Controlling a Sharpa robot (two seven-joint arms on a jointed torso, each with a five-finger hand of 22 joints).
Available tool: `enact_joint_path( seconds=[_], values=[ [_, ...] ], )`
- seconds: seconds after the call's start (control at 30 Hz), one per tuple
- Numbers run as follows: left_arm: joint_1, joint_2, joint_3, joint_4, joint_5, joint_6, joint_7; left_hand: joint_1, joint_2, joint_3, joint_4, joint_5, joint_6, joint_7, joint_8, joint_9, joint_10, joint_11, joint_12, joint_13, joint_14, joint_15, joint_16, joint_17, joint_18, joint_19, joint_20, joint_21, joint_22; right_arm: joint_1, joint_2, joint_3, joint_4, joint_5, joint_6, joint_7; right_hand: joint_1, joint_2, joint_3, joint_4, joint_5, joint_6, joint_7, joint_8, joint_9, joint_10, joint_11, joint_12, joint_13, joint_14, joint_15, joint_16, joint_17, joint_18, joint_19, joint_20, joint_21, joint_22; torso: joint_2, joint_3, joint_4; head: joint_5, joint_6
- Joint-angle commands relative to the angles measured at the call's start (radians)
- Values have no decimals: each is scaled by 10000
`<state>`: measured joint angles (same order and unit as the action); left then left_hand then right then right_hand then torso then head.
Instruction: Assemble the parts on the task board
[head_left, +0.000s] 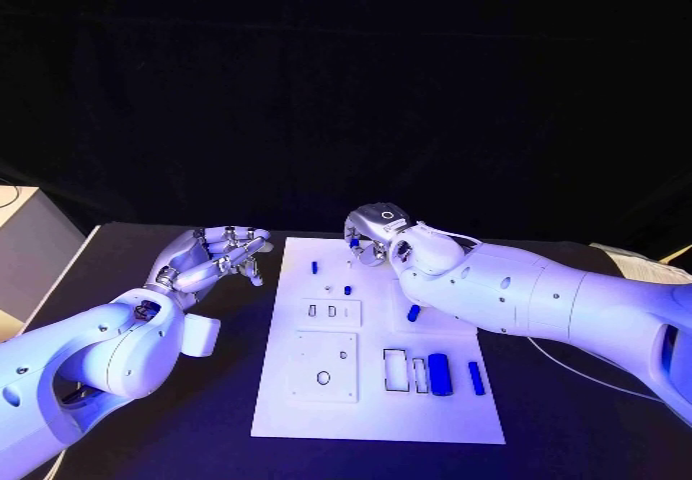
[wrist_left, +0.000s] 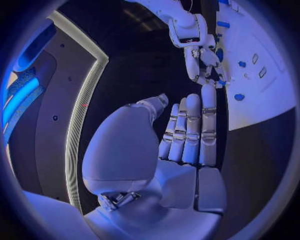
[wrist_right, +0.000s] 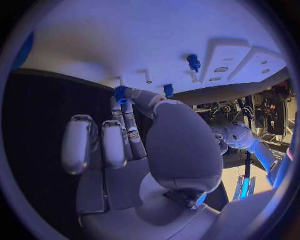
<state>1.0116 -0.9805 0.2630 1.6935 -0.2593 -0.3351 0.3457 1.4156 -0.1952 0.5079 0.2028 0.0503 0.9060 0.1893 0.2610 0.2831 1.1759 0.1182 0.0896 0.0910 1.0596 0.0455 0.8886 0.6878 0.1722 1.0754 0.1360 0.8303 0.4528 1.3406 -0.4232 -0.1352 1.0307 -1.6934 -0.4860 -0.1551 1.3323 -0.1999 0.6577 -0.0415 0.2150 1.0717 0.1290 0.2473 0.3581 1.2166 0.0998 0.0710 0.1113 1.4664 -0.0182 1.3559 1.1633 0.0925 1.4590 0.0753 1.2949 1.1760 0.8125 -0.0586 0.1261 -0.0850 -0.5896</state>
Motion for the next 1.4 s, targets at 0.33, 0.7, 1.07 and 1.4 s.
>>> enact_joint_path(
  seconds=[0.33, 0.7, 1.07, 1.4],
  values=[
    [9, -14, 11, 33, -35, 170, 47, -27, 1, 30, -6, 29, -78, -12, 40, 10, -29, 12, -37, 9, -57, 12, -44, -9, 102, -85, 4, 35, 10, -36, -75, -24, 25, -142, 478, -69, -46, 36, -37, -53, -23, -52, 16, -20, 20, 404, -380, 17, 424, 372, -52, 44, 10, -147, -12, -20, 46, 17, 16, -4, 4, 4, -5],
    [10, -33, 11, 43, -35, 169, 43, -27, 1, 30, -6, 29, -78, -12, 40, 10, -29, 12, -37, 9, -57, 12, -44, -9, 102, -85, 4, 35, 10, -36, -115, -24, 89, -145, 467, -54, -72, 19, -47, -49, -35, -65, 18, -25, 31, 393, -376, 4, 429, 370, -48, 49, 10, -147, -15, -17, 44, 17, 26, -12, 1, 16, -21],
    [10, -42, 12, 34, -35, 170, 38, -21, 1, 47, -23, 29, -79, -12, 44, 21, -31, 13, -38, 13, -57, 14, -48, -17, 103, -124, 8, 89, 46, -36, -195, -24, 265, -143, 455, -39, -91, 6, -57, -46, -43, -68, 16, -26, 42, 393, -376, -1, 435, 368, -46, 48, 2, -146, -16, -14, 44, 20, 32, -12, 6, 17, -46],
    [10, -49, 12, 34, -35, 178, 34, -18, 3, 52, -27, 29, -79, -14, 45, 22, -31, 12, -38, 14, -57, 13, -49, -18, 104, -129, 8, 96, 50, -36, -229, -24, 323, -145, 425, -46, -106, 0, -63, -43, -48, -67, 14, -24, 52, 397, -377, -3, 441, 368, -45, 53, 5, -147, -17, -12, 46, 24, 44, -18, 10, 15, -63]
  ],
)
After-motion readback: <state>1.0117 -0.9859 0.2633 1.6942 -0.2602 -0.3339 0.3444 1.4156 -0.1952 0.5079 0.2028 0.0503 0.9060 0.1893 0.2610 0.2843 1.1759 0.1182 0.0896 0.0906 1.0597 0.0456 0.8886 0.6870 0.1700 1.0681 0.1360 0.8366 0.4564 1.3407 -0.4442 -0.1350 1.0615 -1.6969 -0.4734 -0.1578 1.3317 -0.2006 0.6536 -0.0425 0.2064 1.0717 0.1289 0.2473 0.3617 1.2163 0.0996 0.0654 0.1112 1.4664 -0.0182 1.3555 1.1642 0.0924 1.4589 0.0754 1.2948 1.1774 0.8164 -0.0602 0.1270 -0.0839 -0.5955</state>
